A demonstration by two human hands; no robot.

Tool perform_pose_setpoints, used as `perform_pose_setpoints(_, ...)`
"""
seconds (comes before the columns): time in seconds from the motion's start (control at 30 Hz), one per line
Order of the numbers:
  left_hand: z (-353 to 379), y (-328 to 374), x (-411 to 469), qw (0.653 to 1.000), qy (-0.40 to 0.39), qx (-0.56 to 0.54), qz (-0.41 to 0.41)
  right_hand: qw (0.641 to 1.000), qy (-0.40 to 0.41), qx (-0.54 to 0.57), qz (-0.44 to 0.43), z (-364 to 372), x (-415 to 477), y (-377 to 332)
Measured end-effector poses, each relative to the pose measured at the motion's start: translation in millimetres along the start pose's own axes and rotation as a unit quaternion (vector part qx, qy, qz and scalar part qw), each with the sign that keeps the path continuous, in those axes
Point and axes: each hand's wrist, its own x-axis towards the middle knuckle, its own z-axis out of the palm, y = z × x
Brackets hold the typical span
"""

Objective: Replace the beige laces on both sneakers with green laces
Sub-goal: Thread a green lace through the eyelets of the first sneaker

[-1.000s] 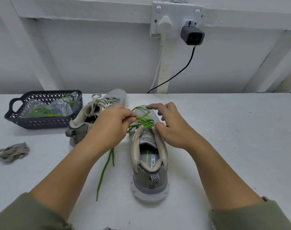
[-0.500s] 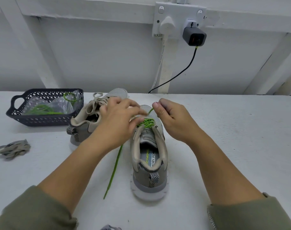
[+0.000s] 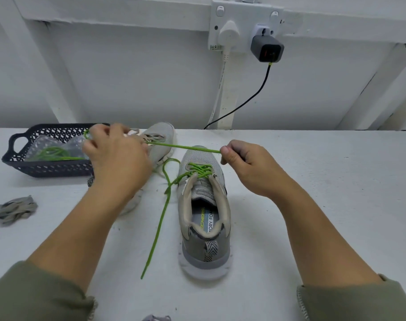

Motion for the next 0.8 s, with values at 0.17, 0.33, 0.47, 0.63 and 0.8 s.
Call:
perform_pose_setpoints(0.17,-1,28,-11,0.960,-0.103,-0.120,0.230,1.000,-0.021,0.010,-0.011,14,4,-9)
perform_pose_setpoints(0.33,5,7,-4,0.953,-0.107,-0.208,0.195,0.999,-0.034,0.006,0.002,5,2,-4)
perform_pose_setpoints(0.47,-1,9,-5,0.963,-0.139,-0.130,0.189,0.999,0.006,-0.048,0.001,11,7,0)
perform_pose_setpoints(0.63,1,21,-9,0.931,-0.181,-0.275,0.156,0.995,0.077,0.047,0.048,16,9,-7)
perform_pose_setpoints(0.8,4,17,-10,0.942,-0.163,-0.262,0.132,0.993,0.049,0.088,0.067,15,3,-8)
